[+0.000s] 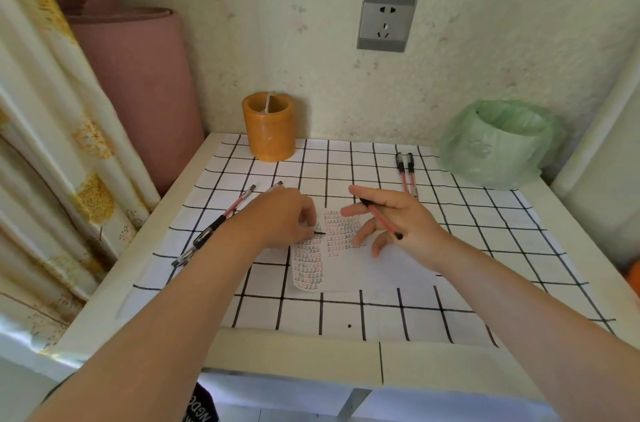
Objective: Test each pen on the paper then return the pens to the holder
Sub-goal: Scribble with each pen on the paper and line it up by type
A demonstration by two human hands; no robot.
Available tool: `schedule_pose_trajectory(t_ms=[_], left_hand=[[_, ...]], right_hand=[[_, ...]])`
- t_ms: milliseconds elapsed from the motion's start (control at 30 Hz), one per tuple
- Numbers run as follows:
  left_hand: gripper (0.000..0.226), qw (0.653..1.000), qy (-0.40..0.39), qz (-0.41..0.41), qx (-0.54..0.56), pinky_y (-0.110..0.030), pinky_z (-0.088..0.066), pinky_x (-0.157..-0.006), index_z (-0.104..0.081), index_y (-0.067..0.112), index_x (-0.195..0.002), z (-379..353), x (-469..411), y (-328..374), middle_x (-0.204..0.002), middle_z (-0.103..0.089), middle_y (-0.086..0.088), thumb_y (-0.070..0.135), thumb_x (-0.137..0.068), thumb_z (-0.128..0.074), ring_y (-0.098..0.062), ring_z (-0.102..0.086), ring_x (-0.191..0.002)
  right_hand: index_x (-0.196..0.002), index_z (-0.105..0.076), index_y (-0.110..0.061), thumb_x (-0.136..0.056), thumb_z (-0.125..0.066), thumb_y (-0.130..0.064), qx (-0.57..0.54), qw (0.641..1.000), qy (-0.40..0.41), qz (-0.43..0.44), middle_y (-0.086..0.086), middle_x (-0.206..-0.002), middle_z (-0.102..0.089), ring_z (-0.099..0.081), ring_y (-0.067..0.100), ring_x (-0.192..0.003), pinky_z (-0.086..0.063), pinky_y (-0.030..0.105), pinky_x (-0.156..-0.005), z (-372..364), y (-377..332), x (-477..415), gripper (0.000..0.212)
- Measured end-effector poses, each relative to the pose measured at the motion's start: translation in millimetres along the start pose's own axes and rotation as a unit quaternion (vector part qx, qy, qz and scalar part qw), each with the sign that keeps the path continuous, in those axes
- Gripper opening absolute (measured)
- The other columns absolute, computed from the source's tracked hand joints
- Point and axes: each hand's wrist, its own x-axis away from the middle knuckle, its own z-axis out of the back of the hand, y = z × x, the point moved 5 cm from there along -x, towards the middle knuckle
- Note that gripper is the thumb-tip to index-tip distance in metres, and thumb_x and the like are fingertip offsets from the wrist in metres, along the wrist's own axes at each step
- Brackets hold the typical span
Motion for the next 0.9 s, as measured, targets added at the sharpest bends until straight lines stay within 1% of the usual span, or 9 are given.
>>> schedule_pose_trajectory(t_ms=[100, 167, 267, 333, 400, 500, 633, 733, 900], left_hand=[[0.014, 0.999, 0.009, 0.003, 0.049, -0.022, -0.044, -0.069, -0.062, 0.032, -0.094, -1.6, -1.2, 1.7, -0.100, -0.062, 0.013, 0.031, -0.085, -0.074, -0.008, -0.057, -0.092], [0.014, 0.997, 0.022, 0.010, 0.067, -0.022, -0.044, -0.070, -0.062, 0.030, -0.096, 0.6, -0.6, 2.5, -0.099, -0.062, 0.015, 0.029, -0.087, -0.072, -0.007, -0.058, -0.093], [0.015, 0.995, 0.042, 0.011, 0.088, -0.019, -0.042, -0.069, -0.064, 0.028, -0.100, 4.9, -0.3, 3.0, -0.096, -0.061, 0.017, 0.027, -0.087, -0.073, -0.001, -0.056, -0.088], [0.015, 0.993, 0.051, 0.011, 0.105, -0.015, -0.040, -0.065, -0.066, 0.028, -0.099, 6.9, -0.3, 3.2, -0.091, -0.060, 0.019, 0.026, -0.087, -0.074, 0.005, -0.054, -0.081], [0.015, 0.992, 0.061, 0.013, 0.113, -0.014, -0.039, -0.064, -0.066, 0.029, -0.098, 8.1, -0.5, 3.2, -0.090, -0.060, 0.020, 0.025, -0.086, -0.074, 0.007, -0.053, -0.080], [0.015, 0.991, 0.067, 0.012, 0.118, -0.014, -0.040, -0.065, -0.066, 0.030, -0.097, 8.9, -0.7, 4.3, -0.090, -0.062, 0.020, 0.025, -0.086, -0.075, 0.008, -0.054, -0.080], [0.015, 0.991, 0.061, 0.013, 0.120, -0.012, -0.038, -0.064, -0.067, 0.030, -0.098, 8.6, -0.7, 5.3, -0.091, -0.062, 0.020, 0.026, -0.086, -0.075, 0.010, -0.053, -0.079], [0.014, 0.990, 0.060, 0.011, 0.125, -0.013, -0.038, -0.063, -0.067, 0.031, -0.097, 9.3, -0.1, 7.4, -0.090, -0.063, 0.020, 0.027, -0.086, -0.075, 0.007, -0.055, -0.079], [0.013, 0.984, 0.044, 0.003, 0.170, -0.025, -0.052, -0.072, -0.067, 0.034, -0.087, 3.5, -2.9, 11.6, -0.086, -0.068, 0.015, 0.031, -0.081, -0.079, -0.007, -0.063, -0.081]], right_hand=[[-0.126, -0.062, -0.009, -0.102, -0.040, -0.006, -0.076, 0.996, -0.026, -0.035, 0.021, -0.110, -0.070, -0.068, 0.039, -0.072, -0.053, 0.036, -0.051, -0.9, -6.4, -0.7, 0.033], [-0.118, -0.065, -0.007, -0.101, -0.041, -0.006, -0.068, 0.997, -0.012, -0.047, 0.020, -0.100, -0.065, -0.065, 0.035, -0.066, -0.053, 0.037, -0.052, -0.2, -6.8, -4.3, 0.030], [-0.111, -0.055, -0.015, -0.097, -0.048, 0.000, 0.053, 0.998, 0.026, -0.012, 0.012, -0.089, -0.061, -0.057, 0.026, -0.052, -0.048, 0.032, -0.047, 3.3, -8.9, -8.8, 0.022], [-0.108, -0.052, -0.025, -0.091, -0.063, -0.007, 0.161, 0.986, 0.039, 0.004, 0.003, -0.087, -0.068, -0.057, 0.021, -0.051, -0.045, 0.029, -0.048, 5.5, -9.6, -10.4, 0.028], [-0.105, -0.059, -0.033, -0.086, -0.073, -0.019, 0.281, 0.958, 0.051, 0.018, -0.008, -0.088, -0.071, -0.061, 0.010, -0.056, -0.048, 0.027, -0.059, 7.8, -9.2, -12.8, 0.027], [-0.099, -0.070, -0.036, -0.088, -0.070, -0.029, 0.411, 0.909, 0.057, 0.042, -0.018, -0.088, -0.071, -0.058, -0.005, -0.071, -0.050, 0.028, -0.073, 6.6, -6.7, -14.1, 0.013], [-0.103, -0.070, -0.035, -0.092, -0.065, -0.032, 0.446, 0.891, 0.066, 0.049, -0.019, -0.096, -0.070, -0.052, -0.010, -0.069, -0.041, 0.024, -0.068, 3.5, -6.1, -11.0, 0.013], [-0.101, -0.069, -0.037, -0.092, -0.064, -0.032, 0.459, 0.884, 0.073, 0.054, -0.020, -0.097, -0.069, -0.051, -0.012, -0.072, -0.043, 0.025, -0.071, 3.9, -6.0, -11.6, 0.012], [-0.102, -0.068, -0.038, -0.093, -0.064, -0.029, 0.449, 0.889, 0.047, 0.083, -0.017, -0.094, -0.069, -0.054, -0.005, -0.069, -0.045, 0.028, -0.069, -2.8, -4.9, -10.4, 0.014]])
